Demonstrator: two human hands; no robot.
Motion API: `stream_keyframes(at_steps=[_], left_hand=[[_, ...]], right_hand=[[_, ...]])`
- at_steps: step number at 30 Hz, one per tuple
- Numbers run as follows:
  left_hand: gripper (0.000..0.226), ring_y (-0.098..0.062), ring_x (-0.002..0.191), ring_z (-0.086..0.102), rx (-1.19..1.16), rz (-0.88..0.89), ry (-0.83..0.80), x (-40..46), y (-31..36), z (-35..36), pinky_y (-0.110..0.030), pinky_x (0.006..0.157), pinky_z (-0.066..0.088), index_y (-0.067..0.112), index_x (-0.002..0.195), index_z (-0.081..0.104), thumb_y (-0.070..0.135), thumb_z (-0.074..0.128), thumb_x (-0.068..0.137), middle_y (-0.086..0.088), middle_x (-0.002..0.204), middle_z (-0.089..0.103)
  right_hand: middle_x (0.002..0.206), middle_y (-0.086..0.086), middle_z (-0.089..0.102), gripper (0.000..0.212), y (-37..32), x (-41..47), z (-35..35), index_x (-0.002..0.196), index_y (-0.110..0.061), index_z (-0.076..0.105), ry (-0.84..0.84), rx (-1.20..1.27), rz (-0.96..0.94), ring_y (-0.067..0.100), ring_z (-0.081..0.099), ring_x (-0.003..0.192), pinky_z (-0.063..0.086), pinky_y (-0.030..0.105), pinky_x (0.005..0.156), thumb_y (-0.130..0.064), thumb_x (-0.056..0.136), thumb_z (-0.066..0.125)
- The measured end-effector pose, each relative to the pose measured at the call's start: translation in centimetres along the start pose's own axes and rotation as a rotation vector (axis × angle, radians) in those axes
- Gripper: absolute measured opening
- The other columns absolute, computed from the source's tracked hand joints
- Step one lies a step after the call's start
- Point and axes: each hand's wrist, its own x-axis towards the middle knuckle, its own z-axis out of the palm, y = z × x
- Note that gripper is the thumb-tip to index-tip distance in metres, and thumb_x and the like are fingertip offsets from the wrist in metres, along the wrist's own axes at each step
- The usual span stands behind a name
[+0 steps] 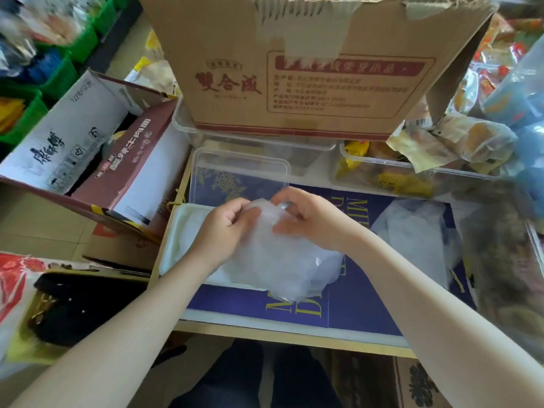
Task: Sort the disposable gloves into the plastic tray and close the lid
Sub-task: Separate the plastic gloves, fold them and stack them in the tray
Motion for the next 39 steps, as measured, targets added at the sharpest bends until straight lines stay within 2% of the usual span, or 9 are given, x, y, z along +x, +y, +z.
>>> stream_keyframes(at_steps=[5,10,13,16,19,24,29,33,39], left_hand=[[0.037,-0.009,0.060,0.043,0.463,-0.150,0.184,0.3,-2.8,-4.3,-0.023,0.052,0.026,0.015,0.064,0.043,0.030,0.045,0.097,0.004,0.062,0.045],[0.036,-0.022,0.066,0.047,0.675,-0.186,0.205,0.6,-5.4,-6.7,-0.030,0.060,0.026,0.020,0.064,0.037,0.028,0.041,0.099,0.006,0.061,0.041],[0.019,-0.032,0.086,0.058,0.772,-0.178,0.161,1.0,-5.6,-6.5,-0.032,0.065,0.034,0.011,0.096,0.052,0.028,0.043,0.098,-0.003,0.081,0.056],[0.050,-0.036,0.104,0.056,1.017,-0.034,0.118,1.2,-6.0,-6.3,-0.039,0.075,0.045,0.005,0.128,0.045,0.021,0.065,0.086,-0.017,0.119,0.055],[0.036,-0.031,0.093,0.054,1.124,0.277,0.156,1.1,-7.0,-6.3,-0.042,0.075,0.046,0.007,0.109,0.055,0.015,0.070,0.077,-0.014,0.107,0.054],[0.033,-0.023,0.080,0.058,1.264,0.486,-0.301,-0.5,-8.4,-6.9,-0.031,0.067,0.047,0.011,0.083,0.067,0.040,0.051,0.081,-0.004,0.087,0.060],[0.059,-0.026,0.097,0.057,1.412,0.333,-0.389,-0.6,-8.6,-7.2,-0.032,0.066,0.055,0.015,0.094,0.072,0.054,0.081,0.051,-0.007,0.099,0.066],[0.066,-0.026,0.099,0.059,1.381,0.287,-0.352,0.2,-8.7,-6.7,-0.032,0.067,0.055,0.022,0.099,0.073,0.038,0.091,0.038,-0.007,0.111,0.058],[0.061,-0.018,0.142,0.011,1.218,0.183,-0.590,0.1,-7.8,-7.1,-0.032,0.114,0.016,0.019,0.143,0.031,0.044,0.051,0.091,0.000,0.154,0.014]], right_hand=[[0.106,0.002,0.062,0.050,0.9,2.1,3.6,0.124,-0.021,0.051,-0.109,0.014,0.155,0.019,0.058,0.093,0.045,0.030,0.082,-0.015,0.079,0.072],[0.098,0.004,0.056,0.035,1.6,4.5,7.9,0.121,-0.013,0.051,0.005,0.046,0.307,0.023,0.058,0.074,0.047,0.027,0.059,-0.006,0.087,0.058],[0.114,0.011,0.054,0.035,1.8,5.6,9.6,0.123,-0.010,0.046,0.036,-0.240,0.265,0.030,0.057,0.089,0.044,0.031,0.064,-0.001,0.090,0.045],[0.104,0.010,0.054,0.034,1.9,6.1,10.5,0.118,-0.008,0.045,0.066,-0.335,0.277,0.029,0.052,0.080,0.034,0.029,0.056,0.005,0.087,0.040],[0.095,0.007,0.047,0.033,2.2,6.3,11.3,0.113,-0.007,0.044,0.072,-0.406,0.286,0.028,0.049,0.072,0.034,0.029,0.050,0.009,0.084,0.038],[0.108,0.012,0.049,0.027,1.5,5.7,11.5,0.117,-0.006,0.040,0.054,-0.542,0.340,0.030,0.054,0.093,0.042,0.035,0.067,0.000,0.091,0.037],[0.101,0.010,0.062,0.033,2.5,4.3,12.2,0.100,-0.011,0.063,0.287,-1.021,-0.084,0.030,0.055,0.091,0.042,0.037,0.075,-0.008,0.066,0.061],[0.115,0.008,0.062,0.069,3.4,3.8,12.5,0.113,-0.017,0.065,-0.018,-0.984,-0.240,0.028,0.059,0.100,0.049,0.035,0.083,-0.047,0.054,0.082],[0.143,0.007,0.033,0.066,3.6,4.0,11.3,0.139,-0.014,0.037,-0.224,-0.832,-0.040,0.032,0.038,0.125,0.037,0.041,0.101,-0.037,0.083,0.063]])
